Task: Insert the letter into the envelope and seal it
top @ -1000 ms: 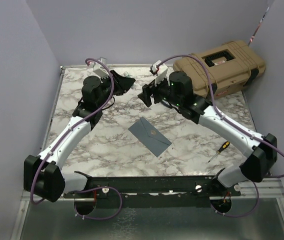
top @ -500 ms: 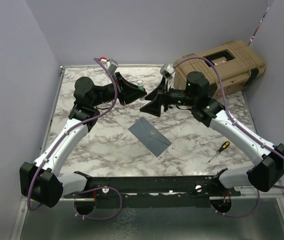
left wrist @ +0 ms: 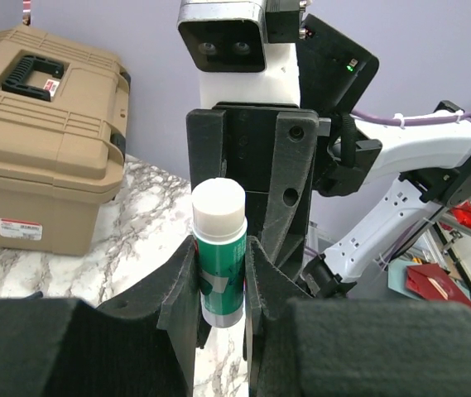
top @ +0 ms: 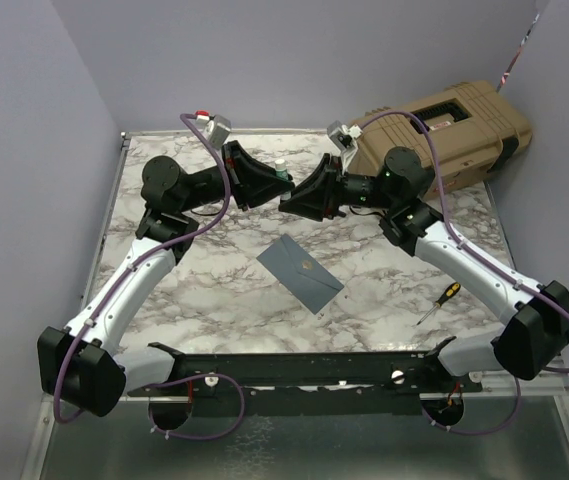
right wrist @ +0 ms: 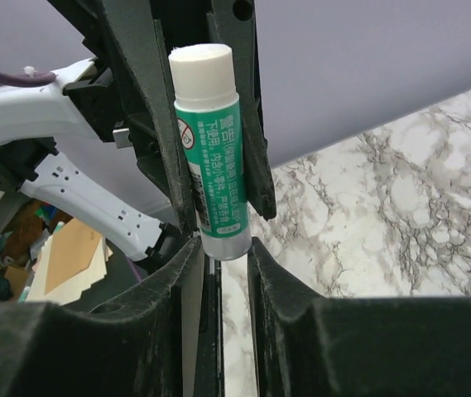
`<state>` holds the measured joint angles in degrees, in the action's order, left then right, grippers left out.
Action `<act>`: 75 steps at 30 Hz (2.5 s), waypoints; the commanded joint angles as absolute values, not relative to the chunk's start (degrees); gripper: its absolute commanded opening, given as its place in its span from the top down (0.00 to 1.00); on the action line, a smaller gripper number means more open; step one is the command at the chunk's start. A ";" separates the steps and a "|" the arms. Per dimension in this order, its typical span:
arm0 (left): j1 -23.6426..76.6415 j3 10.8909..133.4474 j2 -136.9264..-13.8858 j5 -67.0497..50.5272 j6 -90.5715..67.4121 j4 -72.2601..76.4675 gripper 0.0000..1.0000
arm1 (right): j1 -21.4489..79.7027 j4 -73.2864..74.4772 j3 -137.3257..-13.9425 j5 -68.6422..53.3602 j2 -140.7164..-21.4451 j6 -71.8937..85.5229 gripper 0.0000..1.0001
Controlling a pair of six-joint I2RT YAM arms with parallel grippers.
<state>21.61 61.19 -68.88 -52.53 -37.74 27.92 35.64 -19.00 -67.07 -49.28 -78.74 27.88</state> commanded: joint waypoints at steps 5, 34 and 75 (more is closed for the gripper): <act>21.80 61.36 -67.02 -51.79 -39.71 31.30 1.00 | 35.51 -30.79 -66.30 -54.36 -79.97 35.61 0.58; 21.88 59.77 -66.27 -47.65 -42.34 32.26 1.00 | 35.51 -30.91 -66.50 -47.80 -80.71 37.76 0.30; 23.97 60.92 -71.19 1.72 -51.95 12.51 1.00 | 46.94 -4.56 -84.83 26.24 -96.21 -8.72 1.00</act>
